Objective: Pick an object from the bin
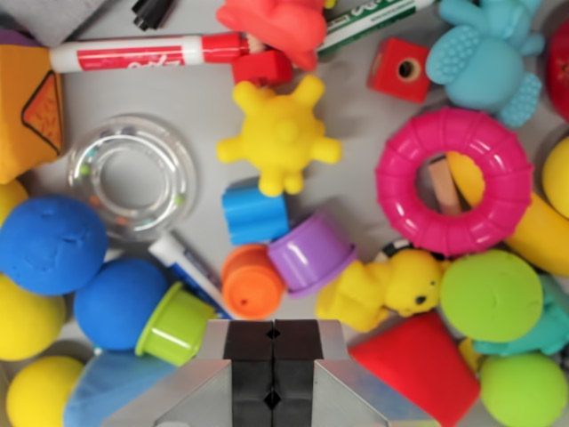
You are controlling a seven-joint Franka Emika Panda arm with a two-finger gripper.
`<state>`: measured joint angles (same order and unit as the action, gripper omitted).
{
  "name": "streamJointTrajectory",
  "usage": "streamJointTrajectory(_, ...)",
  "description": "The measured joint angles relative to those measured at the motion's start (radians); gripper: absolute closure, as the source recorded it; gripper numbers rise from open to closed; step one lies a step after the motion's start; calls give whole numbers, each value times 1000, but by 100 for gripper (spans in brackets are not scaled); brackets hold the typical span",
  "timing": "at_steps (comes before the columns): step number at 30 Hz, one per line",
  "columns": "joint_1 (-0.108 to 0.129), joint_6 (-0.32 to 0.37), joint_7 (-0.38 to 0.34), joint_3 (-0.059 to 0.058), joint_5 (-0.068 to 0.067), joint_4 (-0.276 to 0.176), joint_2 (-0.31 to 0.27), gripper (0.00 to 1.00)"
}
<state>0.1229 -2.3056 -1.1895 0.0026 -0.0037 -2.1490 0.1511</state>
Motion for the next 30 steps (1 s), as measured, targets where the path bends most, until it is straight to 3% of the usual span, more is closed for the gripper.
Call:
streamJointTrajectory(15, 0, 95, 0, 0, 1, 37, -54, 100)
streamJointTrajectory(30, 0, 119, 0, 0, 1, 50, -65, 100)
